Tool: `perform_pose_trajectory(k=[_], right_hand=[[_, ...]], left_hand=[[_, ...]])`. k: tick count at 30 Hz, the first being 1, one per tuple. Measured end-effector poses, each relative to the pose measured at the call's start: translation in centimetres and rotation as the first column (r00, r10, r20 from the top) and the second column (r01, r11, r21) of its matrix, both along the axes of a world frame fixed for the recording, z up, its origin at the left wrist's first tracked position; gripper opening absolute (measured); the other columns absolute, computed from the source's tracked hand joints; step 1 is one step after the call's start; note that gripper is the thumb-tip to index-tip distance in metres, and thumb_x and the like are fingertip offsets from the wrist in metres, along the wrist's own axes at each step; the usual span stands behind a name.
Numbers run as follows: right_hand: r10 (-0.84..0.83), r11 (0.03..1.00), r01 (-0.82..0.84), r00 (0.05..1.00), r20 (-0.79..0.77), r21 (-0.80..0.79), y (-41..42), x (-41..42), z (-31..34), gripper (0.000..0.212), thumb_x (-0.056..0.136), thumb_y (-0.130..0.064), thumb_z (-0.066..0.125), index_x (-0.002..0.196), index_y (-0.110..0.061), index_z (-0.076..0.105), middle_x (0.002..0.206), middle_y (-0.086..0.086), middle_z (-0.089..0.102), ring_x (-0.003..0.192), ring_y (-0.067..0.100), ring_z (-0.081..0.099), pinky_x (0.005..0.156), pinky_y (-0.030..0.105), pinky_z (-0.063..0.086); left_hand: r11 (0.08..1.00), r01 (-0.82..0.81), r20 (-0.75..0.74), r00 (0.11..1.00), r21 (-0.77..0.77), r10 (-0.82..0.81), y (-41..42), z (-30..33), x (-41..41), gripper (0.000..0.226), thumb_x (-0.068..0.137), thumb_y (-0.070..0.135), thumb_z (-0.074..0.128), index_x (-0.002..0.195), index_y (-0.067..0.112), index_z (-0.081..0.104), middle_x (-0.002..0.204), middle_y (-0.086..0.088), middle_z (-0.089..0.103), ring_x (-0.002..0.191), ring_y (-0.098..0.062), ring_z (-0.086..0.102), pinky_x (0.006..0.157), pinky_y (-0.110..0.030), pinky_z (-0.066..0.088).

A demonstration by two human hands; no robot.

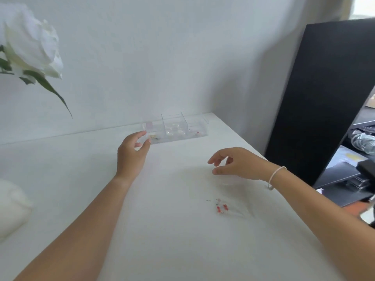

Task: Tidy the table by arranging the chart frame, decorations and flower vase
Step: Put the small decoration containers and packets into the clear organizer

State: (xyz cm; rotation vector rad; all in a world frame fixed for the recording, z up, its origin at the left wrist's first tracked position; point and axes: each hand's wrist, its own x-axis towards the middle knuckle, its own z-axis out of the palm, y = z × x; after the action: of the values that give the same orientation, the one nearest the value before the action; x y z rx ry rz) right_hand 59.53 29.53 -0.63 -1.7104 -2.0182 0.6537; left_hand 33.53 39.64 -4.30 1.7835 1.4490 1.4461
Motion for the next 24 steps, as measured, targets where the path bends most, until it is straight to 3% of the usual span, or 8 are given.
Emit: perform_pose_trajectory(k=[2, 5, 8, 11, 18, 24], right_hand=[[-0.012, 0.999, 0.013, 1.000, 0.016, -0.038, -1.3, 0.2, -0.2, 0.019, 0.074, -0.043, 0.070, 0.090, -0.045, 0.060, 0.089, -0.022, 0.057, 0.071, -0.005, 0.048, 0.063, 0.009, 0.035], [-0.008, 0.996, 0.013, 0.998, 0.064, -0.086, -3.1, 0.3, -0.3, 0.032, 0.070, -0.049, 0.070, 0.100, -0.044, 0.059, 0.093, -0.023, 0.053, 0.077, -0.007, 0.046, 0.066, 0.010, 0.032], [0.001, 0.993, 0.013, 0.993, 0.119, -0.115, -4.5, 0.3, -0.2, 0.042, 0.069, -0.049, 0.071, 0.108, -0.040, 0.058, 0.093, -0.024, 0.047, 0.078, -0.007, 0.044, 0.067, 0.010, 0.030], [0.007, 0.991, 0.015, 0.987, 0.164, -0.134, -5.5, 0.2, -0.2, 0.043, 0.071, -0.044, 0.072, 0.110, -0.036, 0.058, 0.089, -0.021, 0.044, 0.078, -0.004, 0.043, 0.068, 0.012, 0.032], [-0.030, 0.982, 0.049, 0.994, 0.109, -0.180, -5.8, -0.3, -0.5, 0.028, 0.073, -0.034, 0.073, 0.094, -0.031, 0.055, 0.082, -0.015, 0.045, 0.071, 0.001, 0.043, 0.065, 0.019, 0.036], [-0.015, 0.987, 0.020, 0.999, 0.031, -0.160, -4.6, -1.0, 0.6, 0.012, 0.078, -0.023, 0.069, 0.080, -0.022, 0.057, 0.076, -0.011, 0.053, 0.061, 0.002, 0.045, 0.055, 0.014, 0.036]], left_hand=[[1.000, 0.018, -0.037, 0.999, -0.002, -0.018, -1.4, -0.2, 0.0, 0.028, 0.087, 0.022, 0.058, 0.115, 0.021, 0.061, 0.122, 0.005, 0.060, 0.094, -0.013, 0.056, 0.073, -0.012, 0.037], [0.999, 0.027, -0.170, 0.985, -0.034, -0.032, -3.2, -0.4, 0.0, 0.028, 0.086, 0.020, 0.059, 0.113, 0.017, 0.064, 0.123, 0.000, 0.062, 0.106, -0.019, 0.057, 0.086, -0.022, 0.039], [0.995, 0.033, -0.359, 0.931, -0.099, -0.066, -4.6, -0.7, -0.3, 0.032, 0.085, 0.026, 0.060, 0.115, 0.018, 0.063, 0.130, -0.001, 0.059, 0.122, -0.019, 0.050, 0.102, -0.027, 0.036], [0.987, 0.015, -0.502, 0.860, -0.160, -0.095, -5.6, -0.7, -0.3, 0.039, 0.083, 0.037, 0.060, 0.119, 0.021, 0.062, 0.138, -0.003, 0.052, 0.128, -0.021, 0.045, 0.107, -0.032, 0.031], [0.987, 0.004, -0.549, 0.831, -0.159, -0.092, -6.2, -0.4, -0.2, 0.040, 0.084, 0.041, 0.058, 0.119, 0.022, 0.062, 0.139, -0.004, 0.052, 0.129, -0.022, 0.045, 0.107, -0.032, 0.030], [0.988, -0.002, -0.564, 0.821, -0.156, -0.087, -6.2, -0.3, -0.1, 0.039, 0.083, 0.041, 0.057, 0.118, 0.024, 0.062, 0.139, -0.003, 0.052, 0.128, -0.022, 0.045, 0.106, -0.032, 0.030]])
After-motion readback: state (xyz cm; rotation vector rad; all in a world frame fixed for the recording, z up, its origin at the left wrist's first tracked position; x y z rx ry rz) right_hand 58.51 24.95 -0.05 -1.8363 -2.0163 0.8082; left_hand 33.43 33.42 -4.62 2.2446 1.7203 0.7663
